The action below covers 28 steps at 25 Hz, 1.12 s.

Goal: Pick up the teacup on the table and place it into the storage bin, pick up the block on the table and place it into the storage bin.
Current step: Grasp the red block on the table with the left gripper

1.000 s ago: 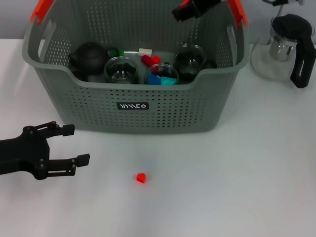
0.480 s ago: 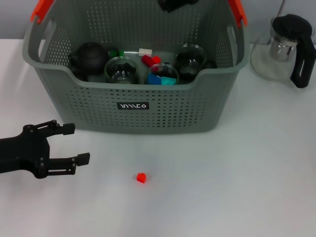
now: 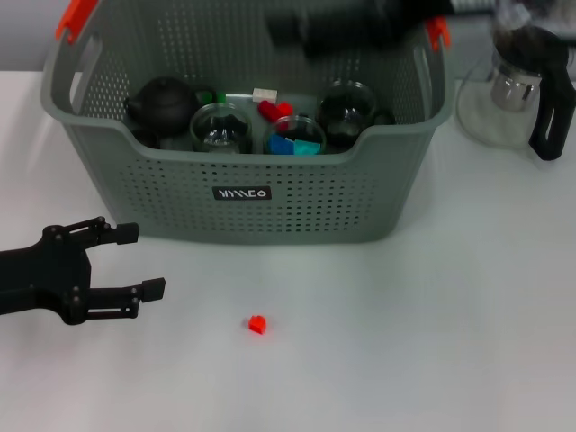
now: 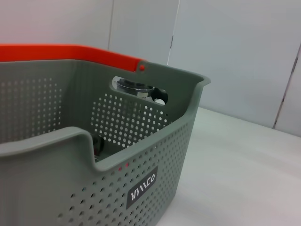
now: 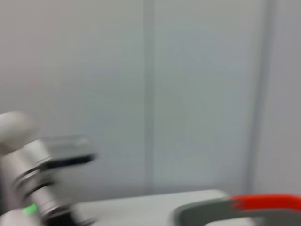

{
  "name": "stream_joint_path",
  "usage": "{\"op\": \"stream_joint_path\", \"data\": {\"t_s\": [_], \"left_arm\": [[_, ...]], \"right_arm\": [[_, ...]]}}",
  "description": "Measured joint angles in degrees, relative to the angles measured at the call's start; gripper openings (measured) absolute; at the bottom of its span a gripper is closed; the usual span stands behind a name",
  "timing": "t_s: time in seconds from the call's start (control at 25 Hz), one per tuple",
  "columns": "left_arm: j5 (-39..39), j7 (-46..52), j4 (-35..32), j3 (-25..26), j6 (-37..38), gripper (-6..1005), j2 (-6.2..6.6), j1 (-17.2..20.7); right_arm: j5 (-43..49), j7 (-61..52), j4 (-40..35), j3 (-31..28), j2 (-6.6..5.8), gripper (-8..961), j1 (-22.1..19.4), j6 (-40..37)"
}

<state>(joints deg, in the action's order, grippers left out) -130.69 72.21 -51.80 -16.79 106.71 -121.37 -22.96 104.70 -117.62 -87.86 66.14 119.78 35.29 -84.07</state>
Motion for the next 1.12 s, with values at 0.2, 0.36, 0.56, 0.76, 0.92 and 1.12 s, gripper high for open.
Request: {"op": "stream_joint_path", "data": {"t_s": [0.2,0.36,0.56,0.76,0.92,1.12], "left_arm": [[0.0,-0.22,0.04,-0.91,0.07,900,-0.02,-0.25],[-0.27,0.02,0.1,-4.02,0.09,900,-0.37,-0.65],[-0.76,5.75,-2.9,-13.38,0.72,900,-1.38,-0.91],[-1.05,11.61,-11.34,-23.39,1.68,900,-2.61,-1.03],[-2.48,15.48,-18.05,-31.54,1.84,900,-2.74,-2.8],[-8.38,17.27,-23.04,-41.59,0.76,900,-2.76,-6.72]], "right_arm": [[-1.86,6.91,2.57,-1.42,0.23,932,-5.77,-12.71],[-1.22,9.82,8.58,-2.42,0.1,931,-9.44,-15.85],[-0.29,11.42,14.33,-4.77,-0.22,931,-10.92,-19.39],[6.48,11.01,17.38,-5.56,0.03,931,-10.31,-20.73],[11.49,9.79,20.17,-7.03,-0.13,931,-8.85,-20.13],[14.13,8.32,24.41,-9.03,-0.81,931,-6.96,-20.45]]}}
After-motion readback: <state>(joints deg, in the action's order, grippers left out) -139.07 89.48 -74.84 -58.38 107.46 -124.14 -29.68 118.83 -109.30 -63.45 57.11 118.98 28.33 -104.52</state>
